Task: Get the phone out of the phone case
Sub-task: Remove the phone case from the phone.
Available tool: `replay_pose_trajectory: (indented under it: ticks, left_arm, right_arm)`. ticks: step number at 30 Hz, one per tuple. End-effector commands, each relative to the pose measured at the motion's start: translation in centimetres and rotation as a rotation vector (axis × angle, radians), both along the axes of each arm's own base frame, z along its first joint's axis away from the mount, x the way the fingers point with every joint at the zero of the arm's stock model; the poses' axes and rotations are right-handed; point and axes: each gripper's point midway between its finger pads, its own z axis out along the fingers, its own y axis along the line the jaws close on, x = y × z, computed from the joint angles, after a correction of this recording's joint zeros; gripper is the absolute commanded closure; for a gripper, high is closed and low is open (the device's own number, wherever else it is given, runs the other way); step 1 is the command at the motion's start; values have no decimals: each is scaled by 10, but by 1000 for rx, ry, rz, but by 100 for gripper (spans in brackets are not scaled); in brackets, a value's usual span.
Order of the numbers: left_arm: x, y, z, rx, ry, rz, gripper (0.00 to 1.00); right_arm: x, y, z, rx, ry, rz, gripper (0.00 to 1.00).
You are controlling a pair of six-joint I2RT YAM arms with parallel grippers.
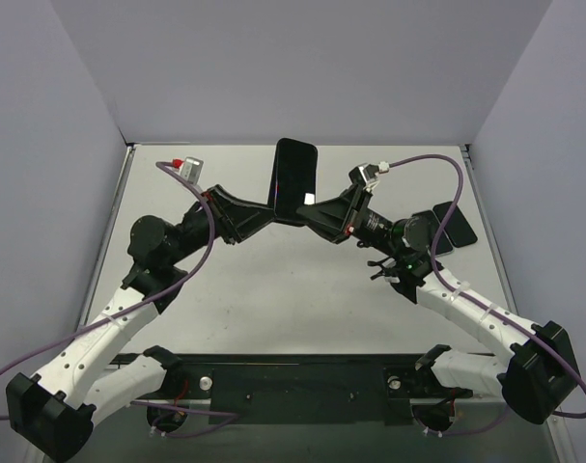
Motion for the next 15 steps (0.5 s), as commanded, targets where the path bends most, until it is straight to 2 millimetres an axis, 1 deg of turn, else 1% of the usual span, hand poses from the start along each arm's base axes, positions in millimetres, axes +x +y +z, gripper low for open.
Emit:
replay_pose_trajectory:
  ticks: [1,4,5,6,7,8,9,12,13,14,15]
  left_arm:
    - [3,4,23,-6,-63,51,64]
    - [5,4,19,8,-57,58,72]
    - [5,3,16,20,-45,58,77]
    - [6,4,15,28,-46,64,79]
    - [8,4,9,42,-27,69,84]
    - [8,4,9,50,-34,75,85]
    - [9,4,6,58,-27,79,88]
    - [13,9,4,79,-20,124,95]
    - [19,12,-2,96,6,161,100]
    - [22,15,-1,114,2,192,100]
    - [32,22,-8,143,49,264,100]
  right_arm:
    - [-31,-13,41,111,-202,6,100]
    - [-30,-11,39,106,-199,7,100]
    - [-30,-11,38,104,-196,7,100]
    - [-30,-11,38,101,-199,6,100]
    - [-30,-11,37,97,-200,4,100]
    - [-30,-9,34,88,-196,4,100]
    - [-29,-9,34,80,-200,-2,100]
    - [-26,-5,24,32,-199,-21,100]
    - [-27,-6,24,24,-206,-27,100]
    - [-25,-2,17,-10,-201,-33,100]
    - [-26,-2,17,-18,-207,-39,100]
